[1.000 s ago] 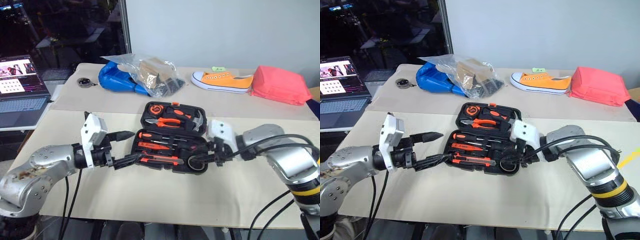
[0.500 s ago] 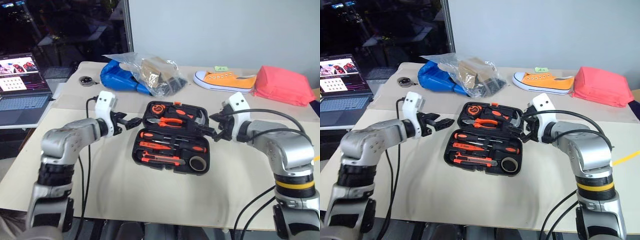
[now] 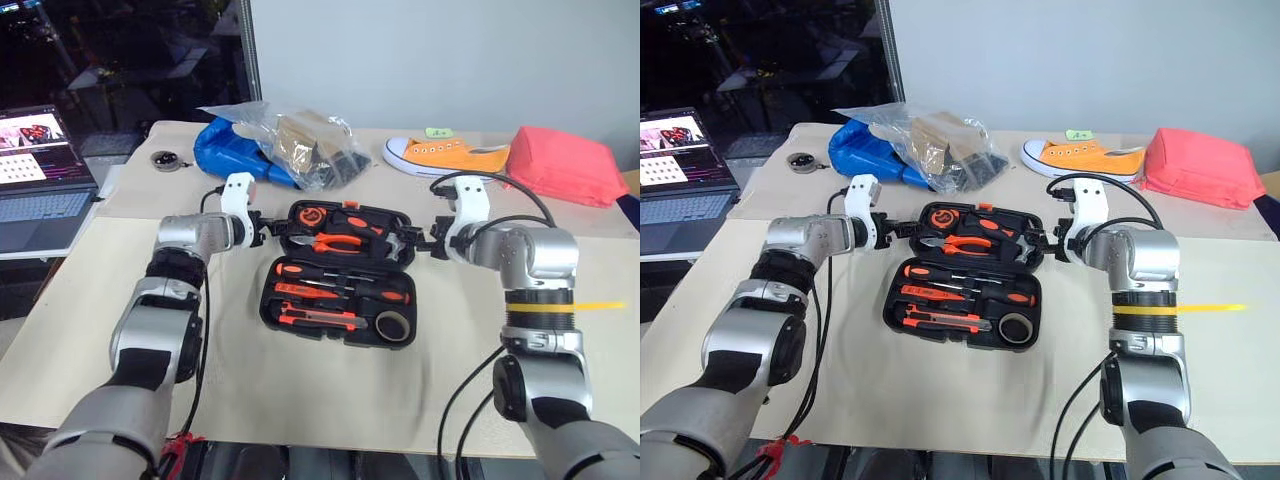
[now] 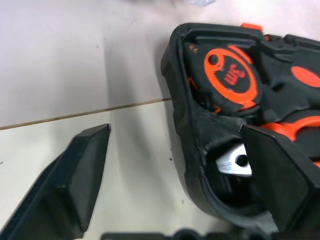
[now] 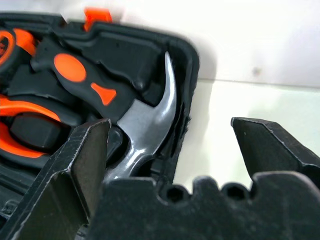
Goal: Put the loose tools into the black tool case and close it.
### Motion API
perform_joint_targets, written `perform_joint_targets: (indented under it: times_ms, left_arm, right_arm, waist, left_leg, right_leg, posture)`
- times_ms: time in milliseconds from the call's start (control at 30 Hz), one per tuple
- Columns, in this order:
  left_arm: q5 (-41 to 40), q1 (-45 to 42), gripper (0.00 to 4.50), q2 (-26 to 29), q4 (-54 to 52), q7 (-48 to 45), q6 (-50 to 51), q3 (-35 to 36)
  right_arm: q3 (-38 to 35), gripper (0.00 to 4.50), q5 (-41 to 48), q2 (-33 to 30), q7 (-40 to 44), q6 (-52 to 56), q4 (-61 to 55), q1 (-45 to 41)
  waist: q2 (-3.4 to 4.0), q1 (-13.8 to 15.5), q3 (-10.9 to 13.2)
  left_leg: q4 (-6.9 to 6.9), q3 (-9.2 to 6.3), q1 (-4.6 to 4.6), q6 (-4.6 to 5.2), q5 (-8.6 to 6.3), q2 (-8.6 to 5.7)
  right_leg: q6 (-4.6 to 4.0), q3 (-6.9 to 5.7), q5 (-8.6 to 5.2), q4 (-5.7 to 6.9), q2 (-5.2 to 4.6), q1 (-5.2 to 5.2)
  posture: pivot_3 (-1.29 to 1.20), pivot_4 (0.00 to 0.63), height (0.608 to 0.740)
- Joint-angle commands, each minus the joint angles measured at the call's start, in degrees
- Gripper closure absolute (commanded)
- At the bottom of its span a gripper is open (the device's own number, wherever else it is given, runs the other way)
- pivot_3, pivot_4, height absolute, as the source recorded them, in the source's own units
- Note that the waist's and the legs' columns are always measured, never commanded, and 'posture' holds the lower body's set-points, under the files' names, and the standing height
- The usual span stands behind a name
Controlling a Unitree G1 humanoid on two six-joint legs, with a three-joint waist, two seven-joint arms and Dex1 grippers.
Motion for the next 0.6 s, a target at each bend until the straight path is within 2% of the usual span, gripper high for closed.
perform_joint_targets:
  times_ms: [33,267,400,600]
  left_arm:
    - [1.87,-3.90,1.89,-1.34,5.63,-2.32,-3.97,1.71]
    - [3.50,-5.07,4.38,-2.56,10.26,-4.18,-5.75,4.21]
    - [4.27,-4.38,4.50,-2.70,8.41,-7.74,-3.89,4.13]
    - [2.19,0.39,4.50,-3.32,-3.25,-11.56,4.18,3.81]
  right_arm:
    - [0.77,0.73,-0.99,0.07,-0.23,-1.74,4.42,-2.99]
    - [2.92,3.15,-2.22,0.39,0.77,-4.43,7.84,-3.14]
    - [4.15,4.49,-1.20,-0.11,3.07,-2.89,3.07,-1.07]
    - [3.18,4.49,0.37,-0.49,4.58,-1.76,-7.72,4.22]
  waist:
    - [0.00,-0.02,0.00]
    - [0.03,0.03,-0.02]
    - [0.03,-0.22,-0.02]
    - [0.04,-0.02,-0.03]
  left_leg:
    - [0.01,0.00,-0.10,0.00,0.00,0.01]
    - [0.00,-0.01,-0.25,-0.02,0.01,0.01]
    - [0.04,-0.01,-0.25,-0.02,0.01,0.00]
    - [-0.06,-0.09,-0.32,-0.03,0.01,0.05]
  right_leg:
    - [0.00,0.00,0.00,0.07,0.00,-0.09]
    - [0.00,-0.02,0.00,0.30,0.01,-0.37]
    - [0.00,0.00,0.00,0.33,0.01,-0.36]
    - [0.02,-0.06,-0.01,0.35,0.05,-0.43]
  posture:
    - [0.00,0.150,0.740]
    - [0.00,0.150,0.740]
    - [0.00,0.150,0.740]
    - [0.00,0.150,0.740]
